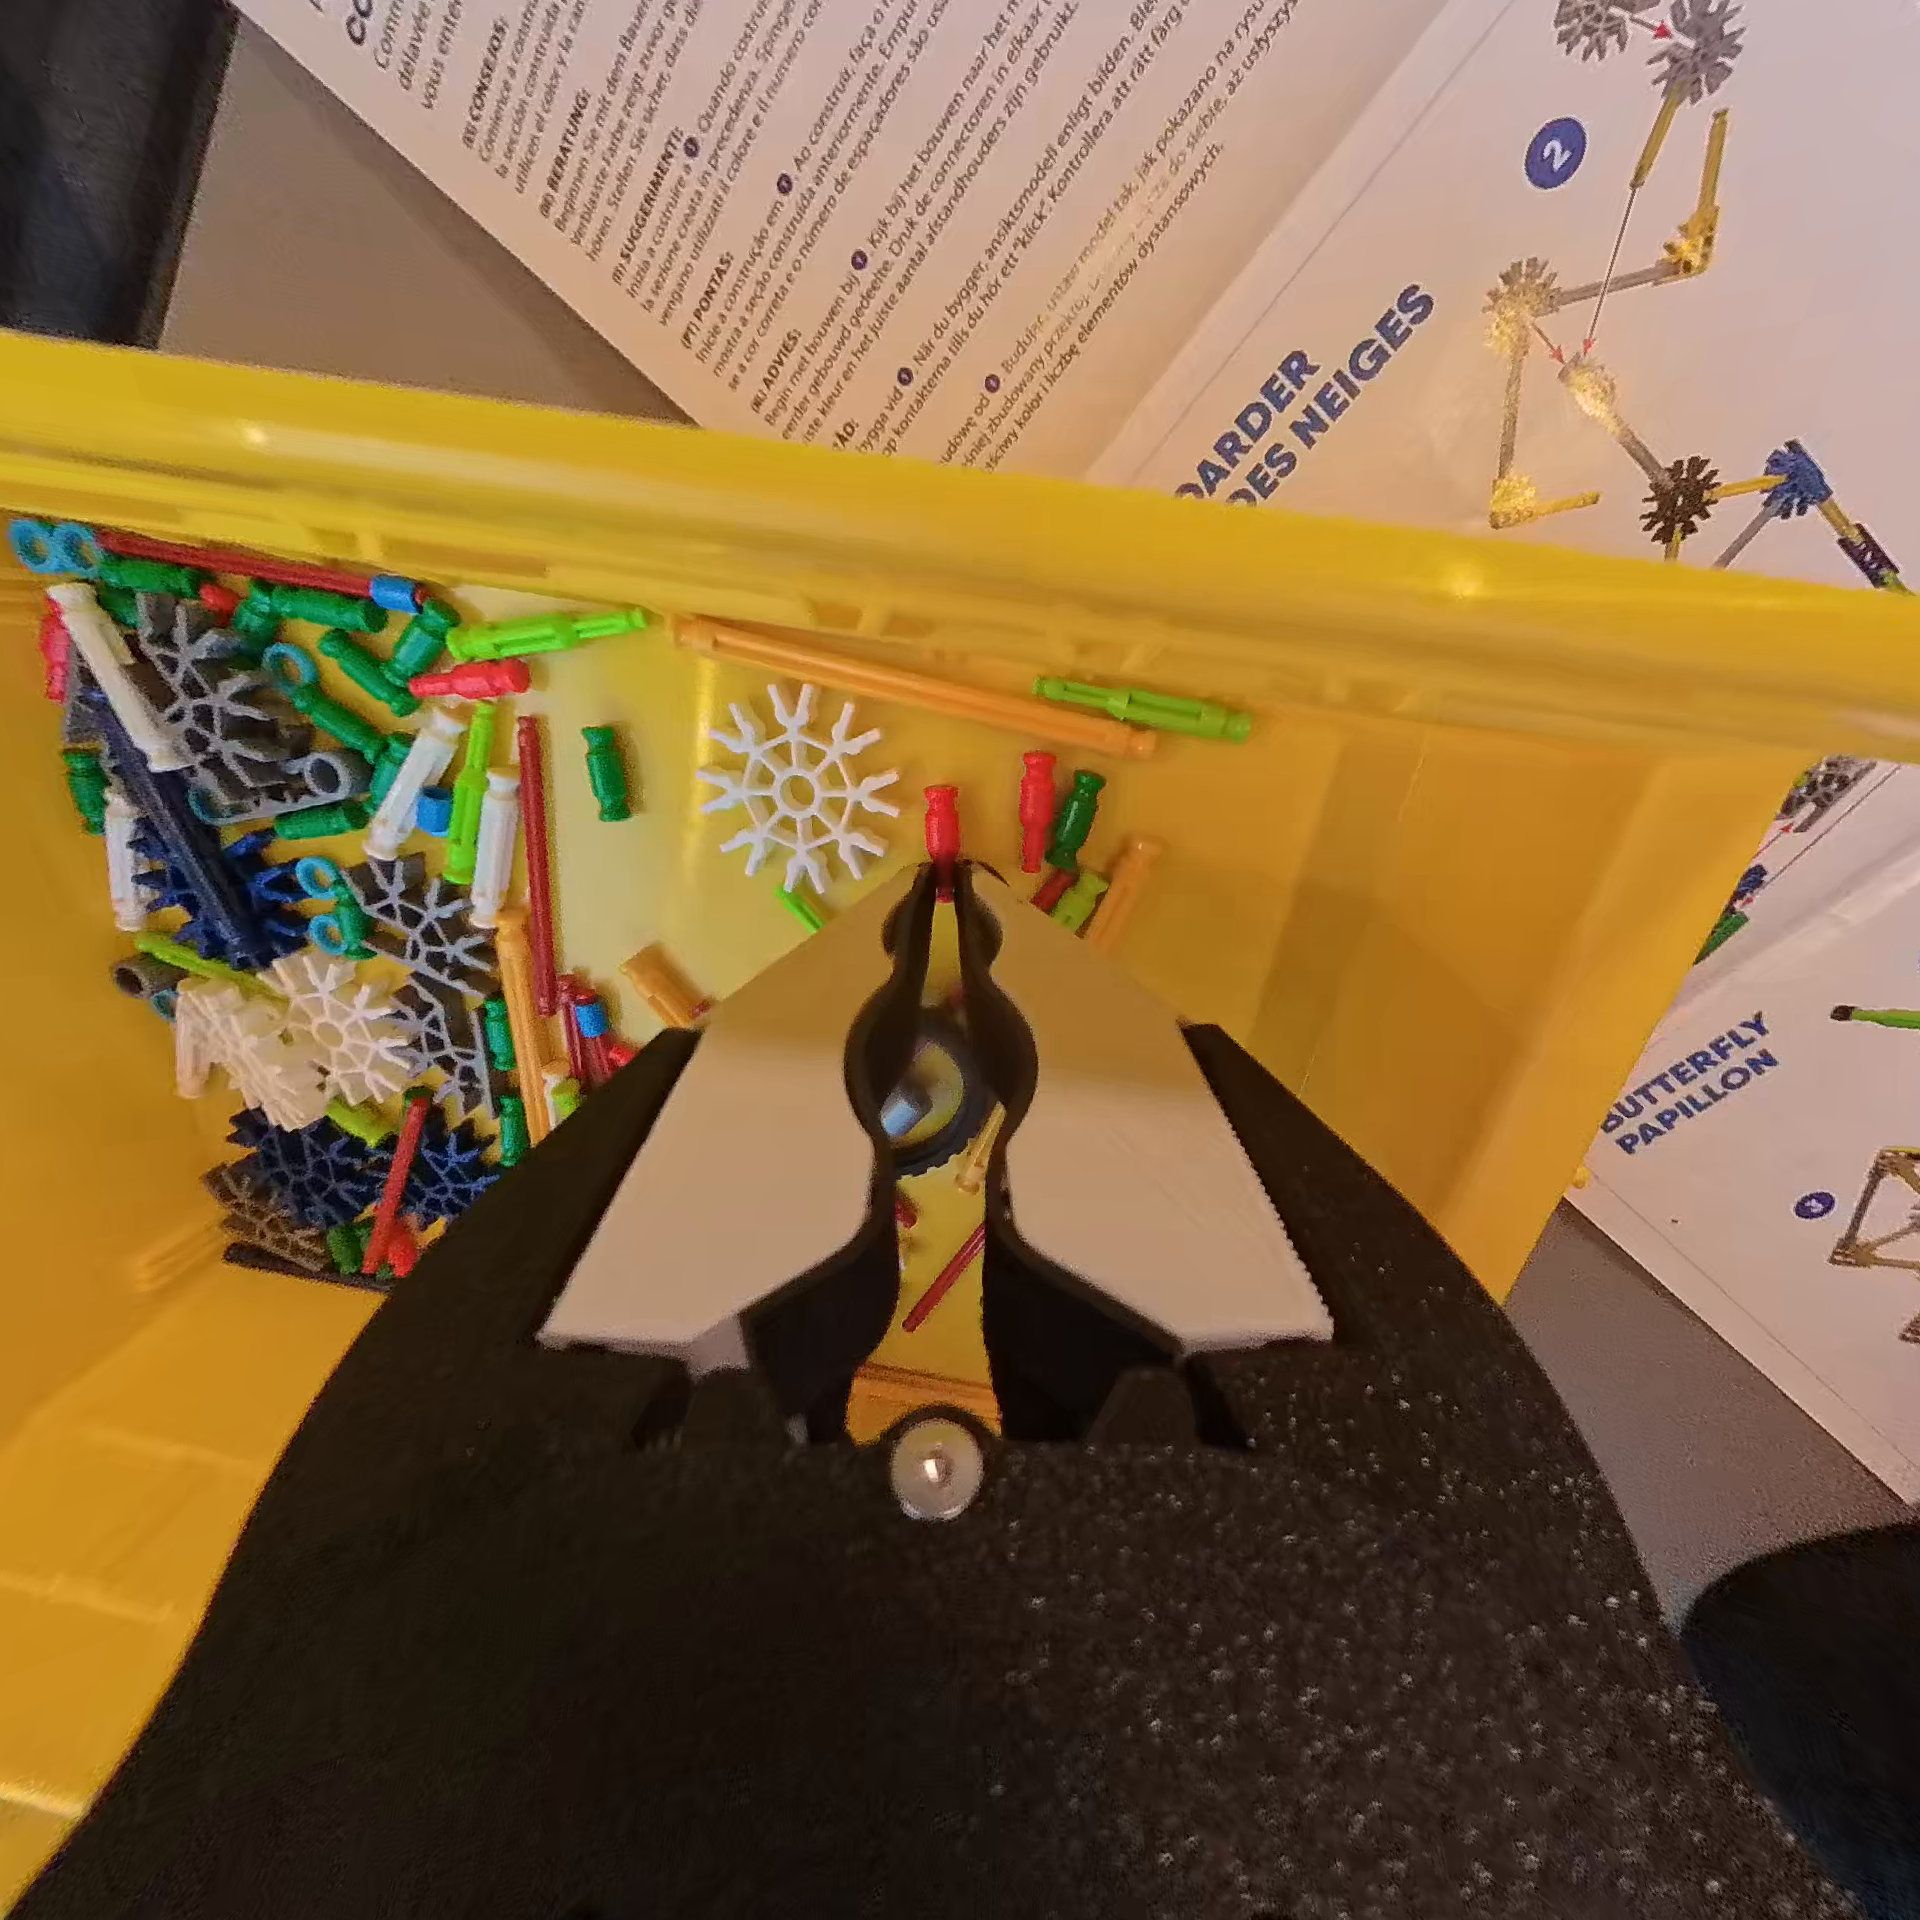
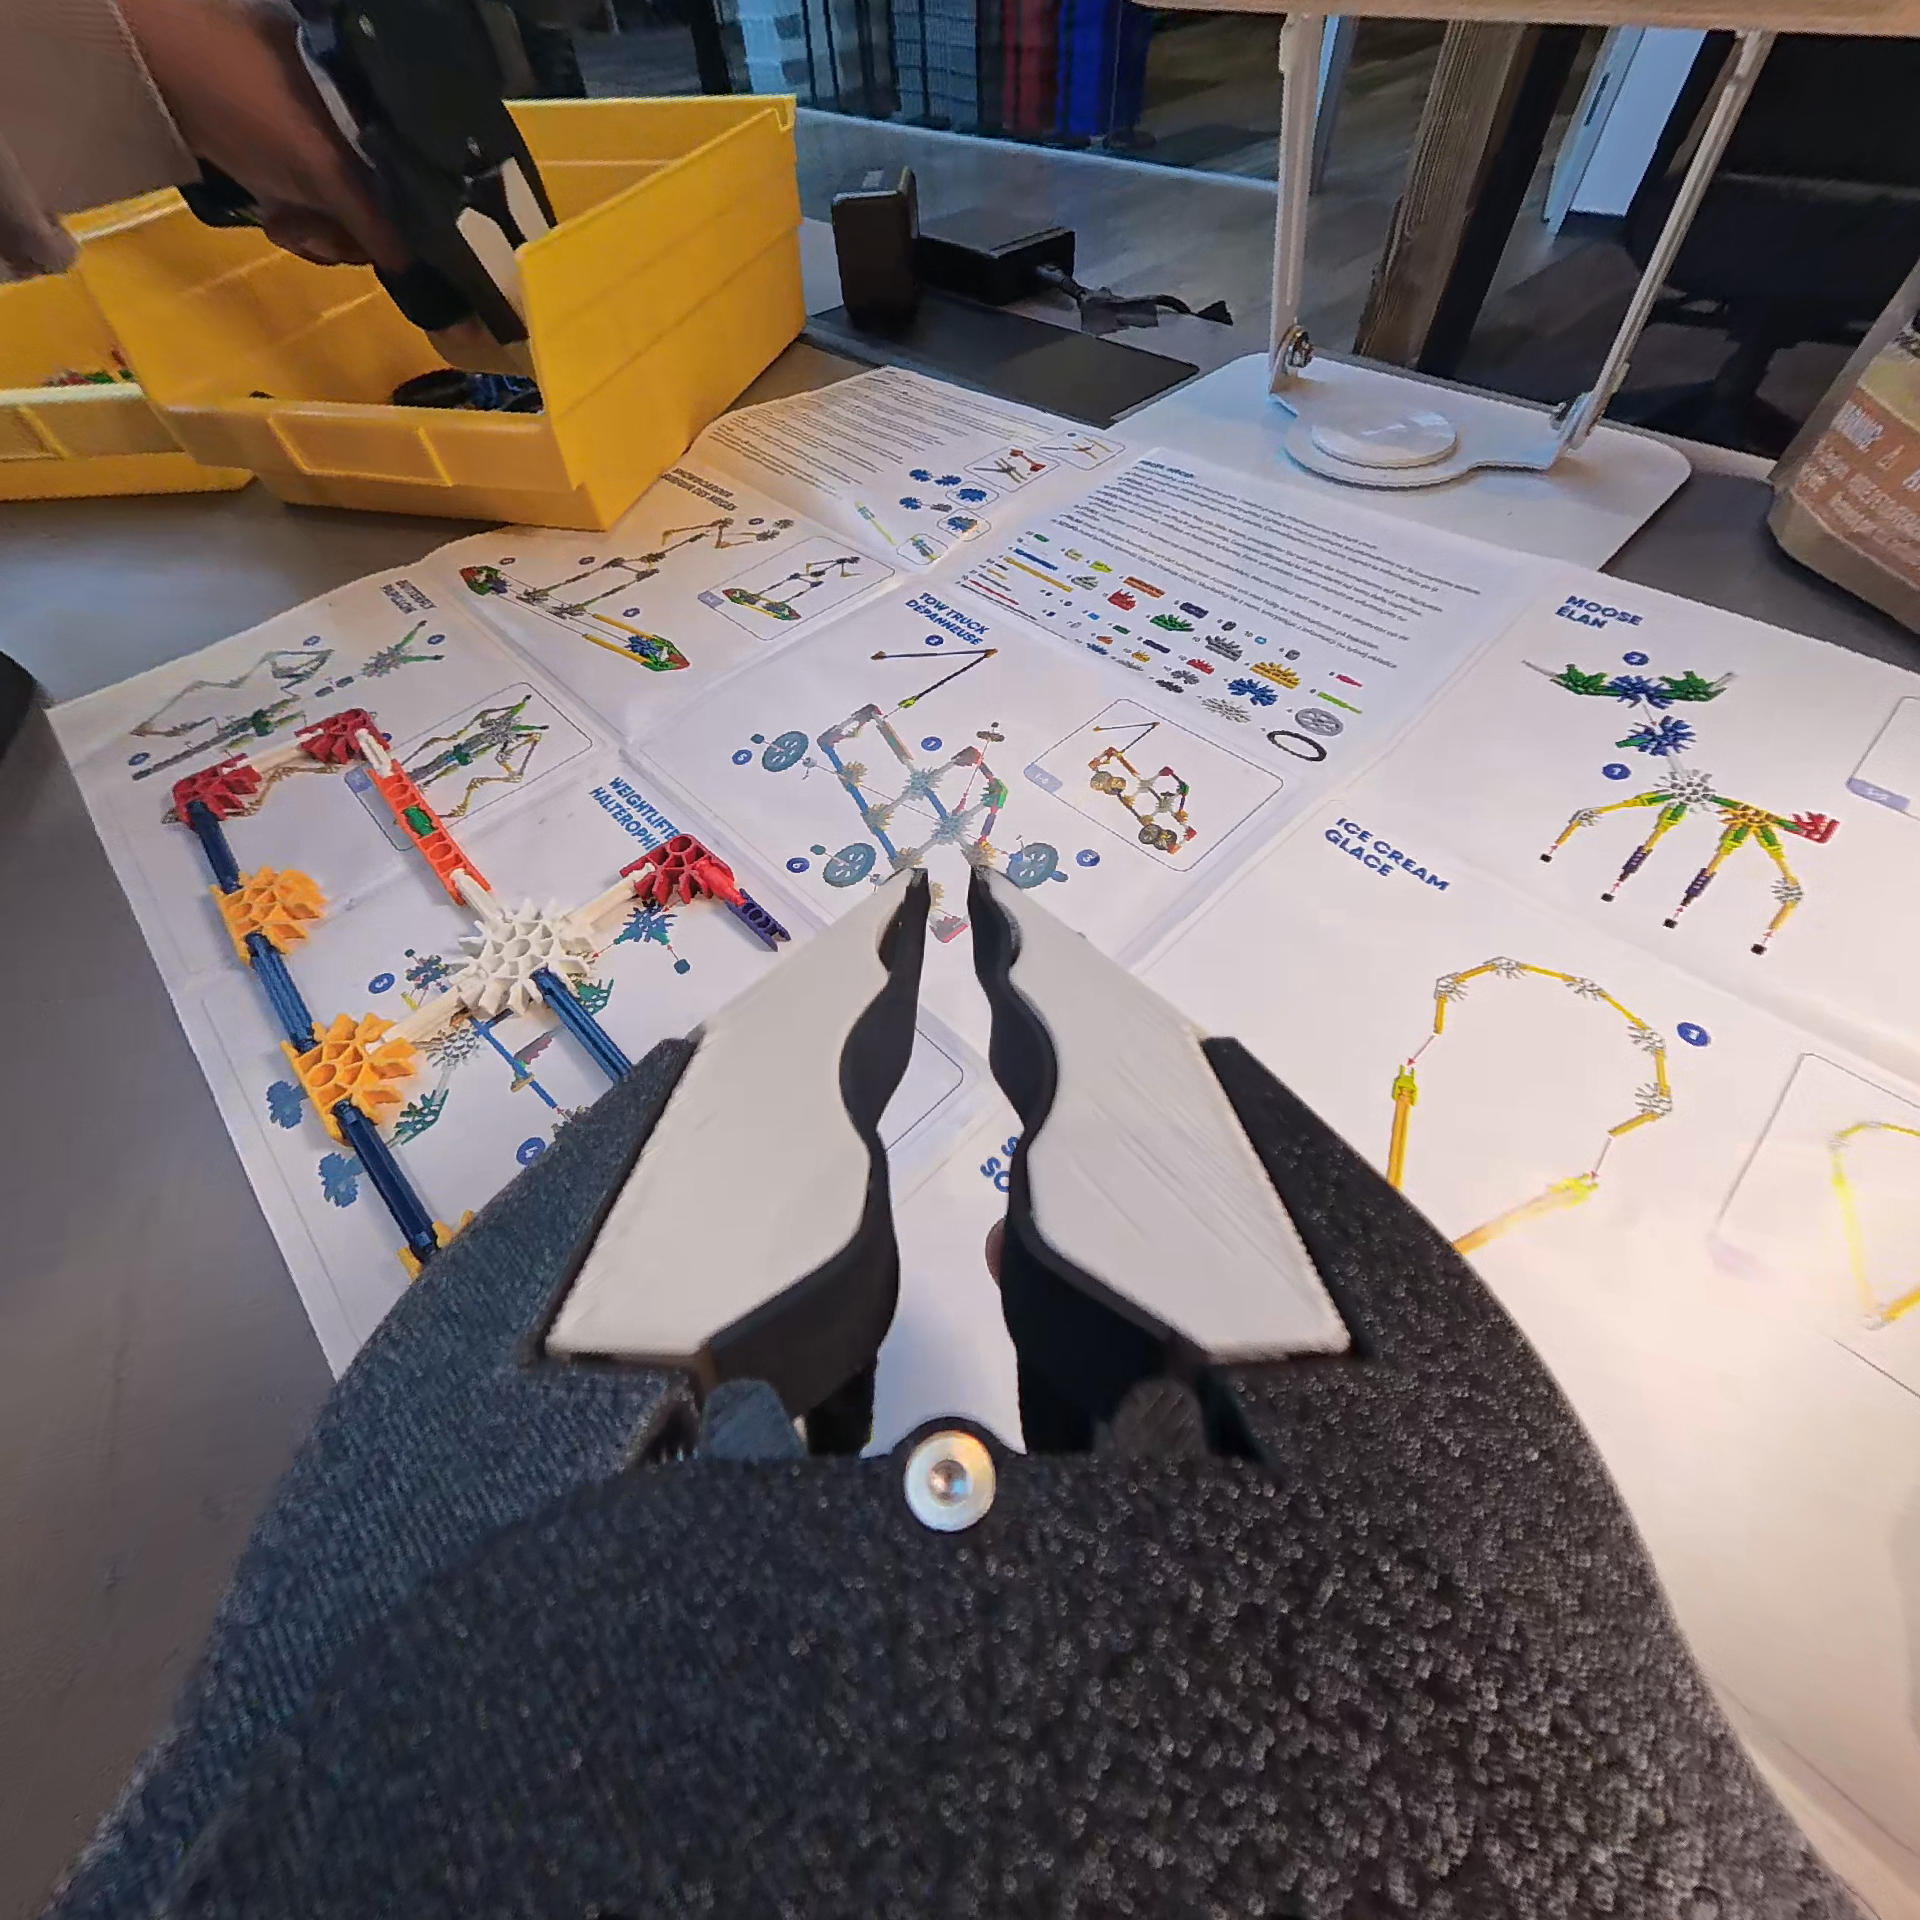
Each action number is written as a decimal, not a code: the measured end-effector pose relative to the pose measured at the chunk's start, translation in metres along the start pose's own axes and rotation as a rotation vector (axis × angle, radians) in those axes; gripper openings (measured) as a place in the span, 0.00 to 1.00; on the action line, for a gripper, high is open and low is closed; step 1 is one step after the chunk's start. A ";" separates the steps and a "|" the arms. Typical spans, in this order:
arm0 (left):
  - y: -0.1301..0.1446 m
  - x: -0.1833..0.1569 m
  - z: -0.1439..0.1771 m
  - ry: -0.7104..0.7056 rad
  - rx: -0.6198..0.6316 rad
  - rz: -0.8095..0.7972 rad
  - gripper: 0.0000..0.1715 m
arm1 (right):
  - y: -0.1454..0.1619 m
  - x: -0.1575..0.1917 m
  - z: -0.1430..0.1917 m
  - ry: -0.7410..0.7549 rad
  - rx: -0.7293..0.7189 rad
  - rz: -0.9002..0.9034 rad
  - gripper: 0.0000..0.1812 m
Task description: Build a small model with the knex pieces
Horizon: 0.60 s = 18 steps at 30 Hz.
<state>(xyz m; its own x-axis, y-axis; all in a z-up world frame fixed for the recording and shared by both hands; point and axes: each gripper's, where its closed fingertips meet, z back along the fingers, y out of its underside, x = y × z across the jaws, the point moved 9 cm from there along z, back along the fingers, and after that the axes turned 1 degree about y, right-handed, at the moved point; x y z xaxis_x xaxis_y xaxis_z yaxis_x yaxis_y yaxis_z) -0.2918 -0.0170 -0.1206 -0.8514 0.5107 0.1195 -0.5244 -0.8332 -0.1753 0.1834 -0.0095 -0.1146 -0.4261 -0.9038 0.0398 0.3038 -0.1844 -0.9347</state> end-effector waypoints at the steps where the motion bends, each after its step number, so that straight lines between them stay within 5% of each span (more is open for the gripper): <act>1: 0.000 -0.003 0.003 -0.042 -0.014 0.002 0.01 | 0.000 0.000 0.000 0.001 -0.003 -0.001 0.04; 7: -0.004 -0.038 0.061 -0.310 -0.328 0.046 0.00 | -0.006 0.003 0.000 0.006 -0.026 0.009 0.04; 10: -0.013 -0.080 0.084 -0.309 -0.540 0.003 0.01 | -0.010 0.012 -0.004 -0.019 -0.035 0.047 0.04; 13: -0.032 -0.132 0.092 -0.175 -0.766 -0.060 0.01 | -0.015 0.026 -0.010 -0.072 -0.043 0.084 0.06; 18: -0.069 -0.203 0.087 0.265 -1.117 -0.070 0.01 | -0.045 0.056 -0.022 -0.209 -0.130 0.083 0.06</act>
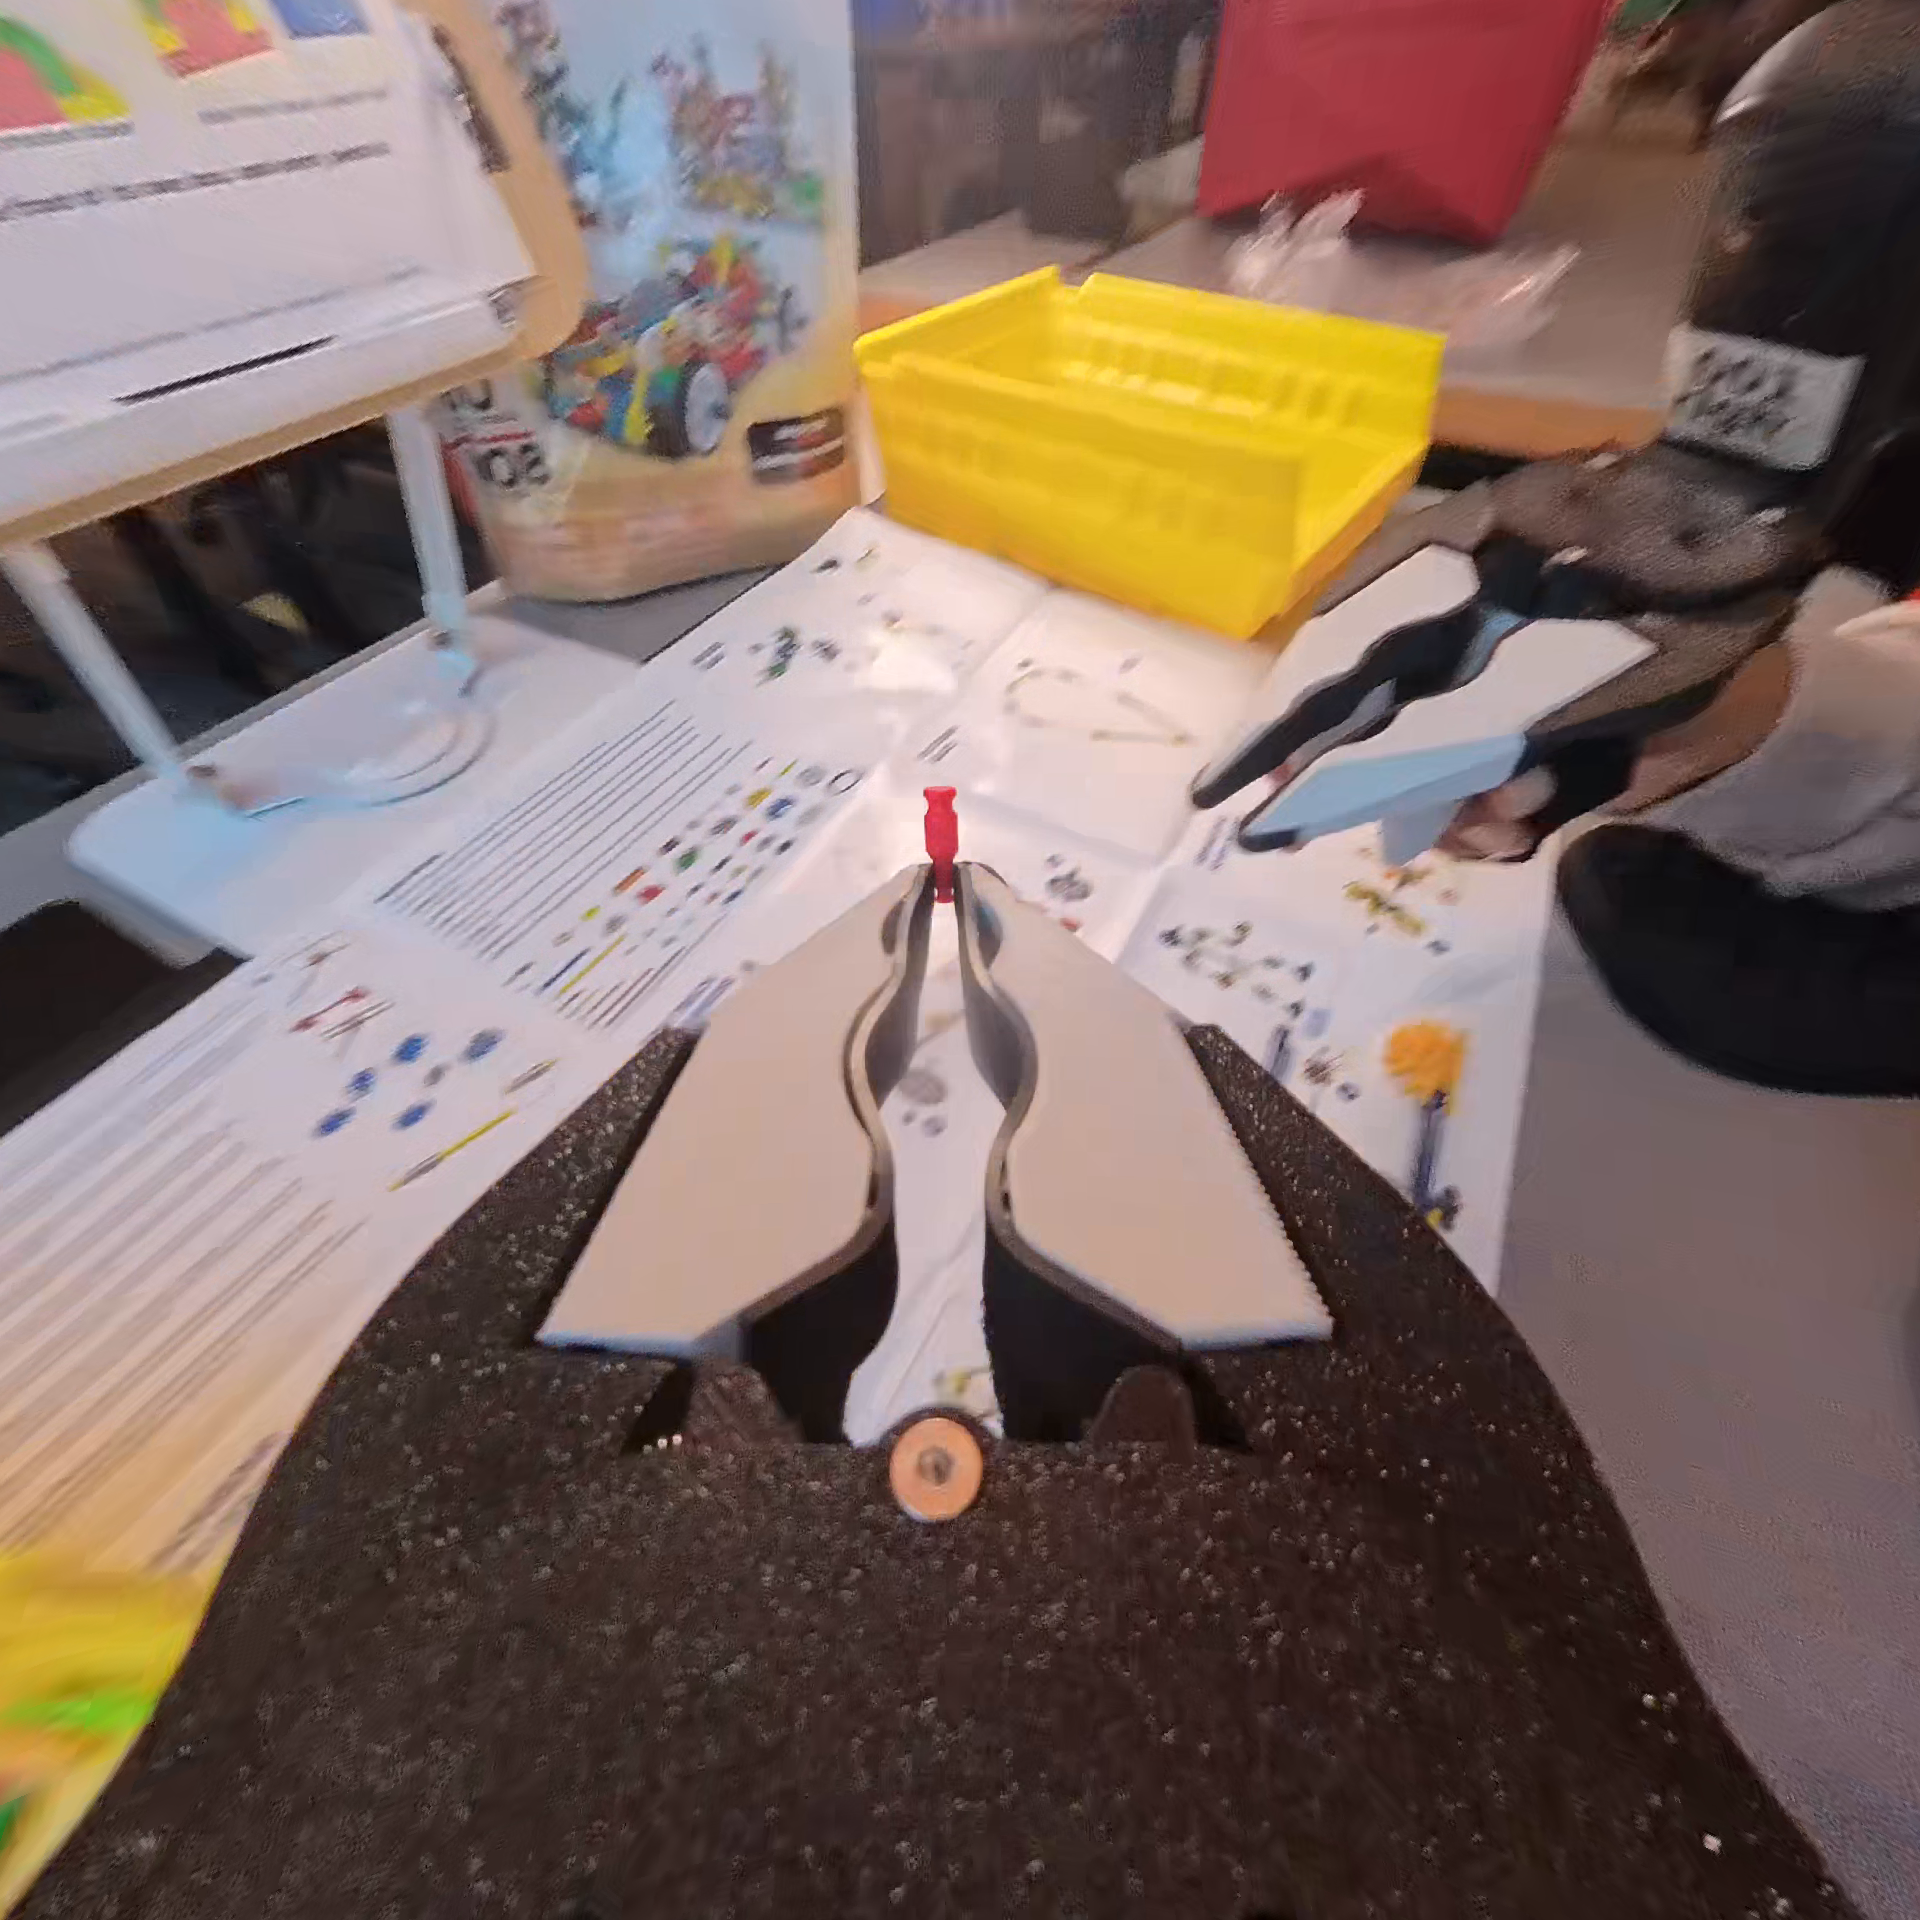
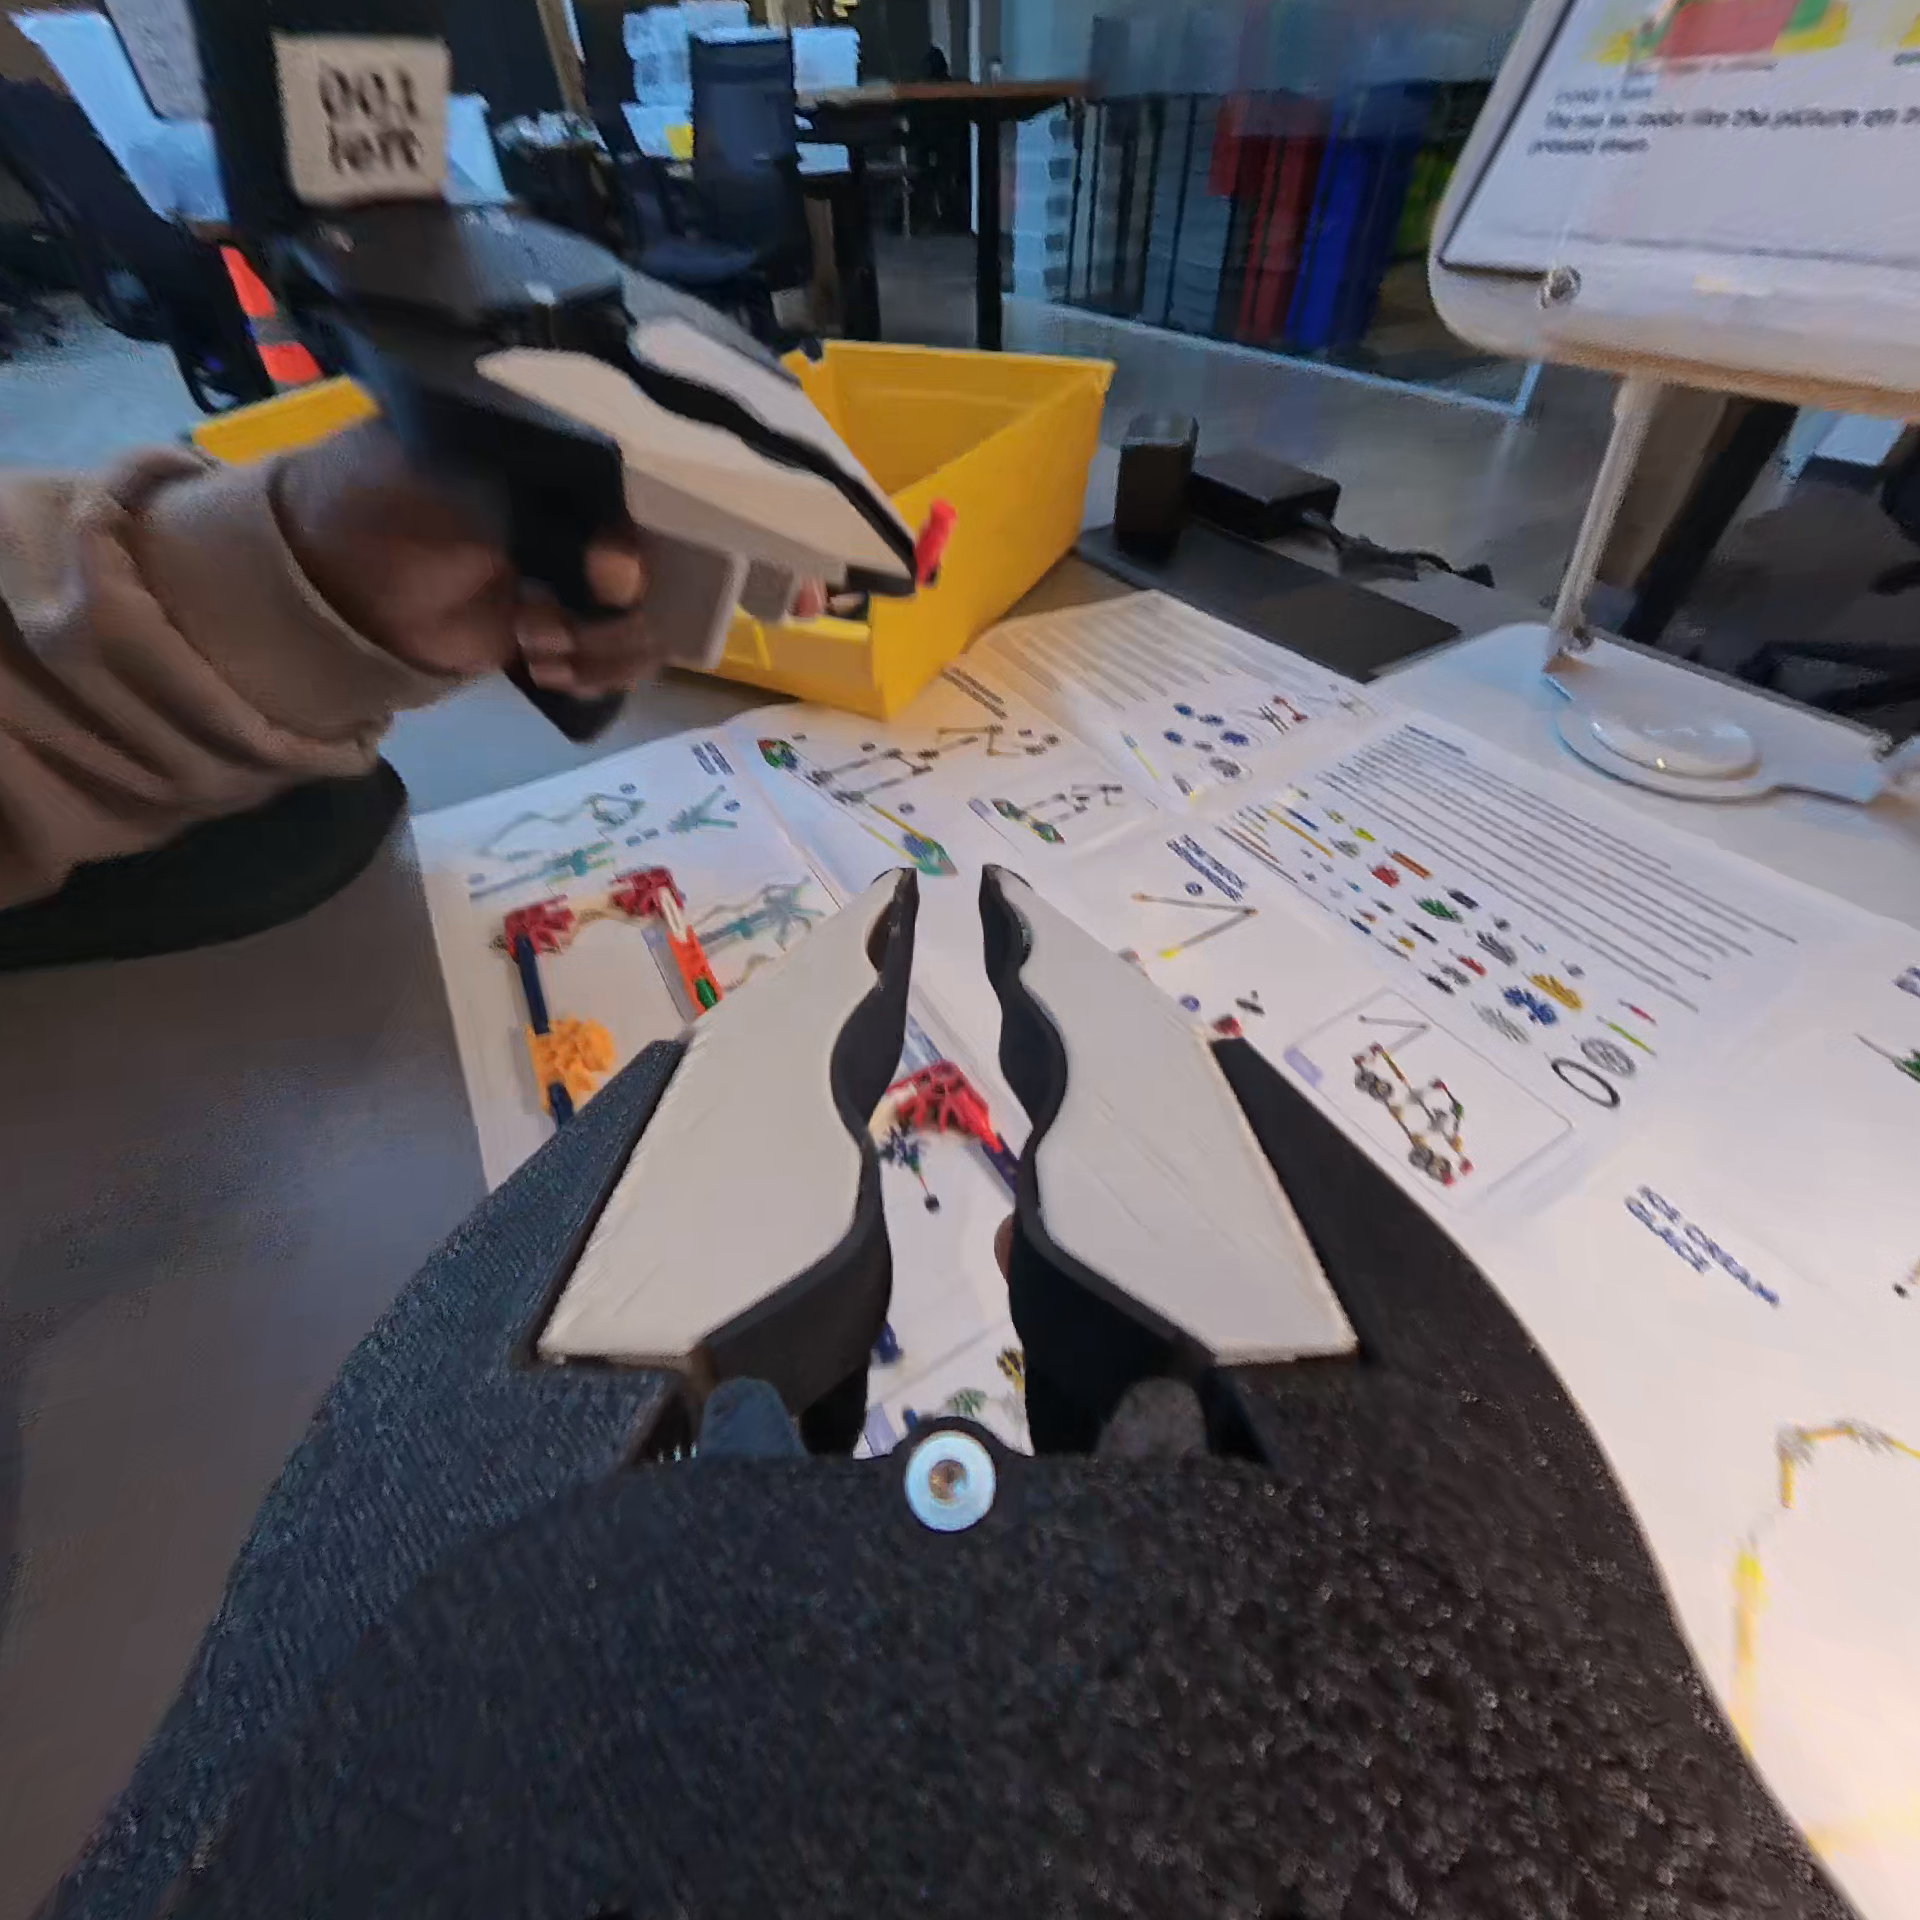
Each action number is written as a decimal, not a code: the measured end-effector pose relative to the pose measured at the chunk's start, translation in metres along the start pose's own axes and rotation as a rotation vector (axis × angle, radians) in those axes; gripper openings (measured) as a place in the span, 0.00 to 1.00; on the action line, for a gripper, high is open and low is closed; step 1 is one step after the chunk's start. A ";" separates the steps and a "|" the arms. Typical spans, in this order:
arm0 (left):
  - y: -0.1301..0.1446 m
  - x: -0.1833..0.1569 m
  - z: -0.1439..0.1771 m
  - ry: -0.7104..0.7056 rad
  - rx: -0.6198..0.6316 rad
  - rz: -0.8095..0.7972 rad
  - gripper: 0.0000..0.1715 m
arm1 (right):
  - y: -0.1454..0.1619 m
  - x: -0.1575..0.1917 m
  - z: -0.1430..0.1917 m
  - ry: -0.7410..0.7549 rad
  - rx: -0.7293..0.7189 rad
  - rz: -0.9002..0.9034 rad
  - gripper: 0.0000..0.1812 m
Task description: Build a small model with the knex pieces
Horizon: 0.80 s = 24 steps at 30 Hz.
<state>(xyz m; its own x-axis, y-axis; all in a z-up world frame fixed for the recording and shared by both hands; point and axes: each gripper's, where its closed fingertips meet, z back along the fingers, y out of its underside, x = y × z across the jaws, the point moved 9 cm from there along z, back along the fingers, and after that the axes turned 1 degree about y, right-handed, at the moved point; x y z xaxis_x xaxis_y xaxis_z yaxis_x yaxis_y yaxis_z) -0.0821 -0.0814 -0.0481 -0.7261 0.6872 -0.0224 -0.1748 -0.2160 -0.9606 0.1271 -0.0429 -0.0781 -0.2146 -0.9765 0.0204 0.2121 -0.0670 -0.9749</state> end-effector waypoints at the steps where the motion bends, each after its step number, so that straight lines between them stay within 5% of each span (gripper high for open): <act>1: 0.000 -0.009 -0.008 0.061 -0.061 0.037 0.01 | -0.009 0.003 -0.002 -0.022 -0.039 -0.006 0.06; 5: 0.003 -0.035 -0.027 0.240 -0.245 0.164 0.01 | -0.033 0.002 -0.004 -0.036 -0.224 -0.026 0.07; 9: 0.012 -0.049 -0.028 0.294 -0.307 0.197 0.01 | -0.023 0.009 0.000 -0.171 -0.367 -0.126 0.09; 24: 0.023 -0.045 -0.037 0.384 -0.315 0.250 0.01 | -0.008 0.001 -0.001 -0.245 -0.273 -0.165 0.04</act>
<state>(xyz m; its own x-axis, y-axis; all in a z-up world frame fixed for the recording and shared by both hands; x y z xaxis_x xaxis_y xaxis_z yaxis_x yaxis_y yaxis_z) -0.0287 -0.0912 -0.0791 -0.4152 0.8577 -0.3034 0.2223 -0.2277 -0.9480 0.1243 -0.0437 -0.0705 0.0164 -0.9793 0.2016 -0.0739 -0.2022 -0.9765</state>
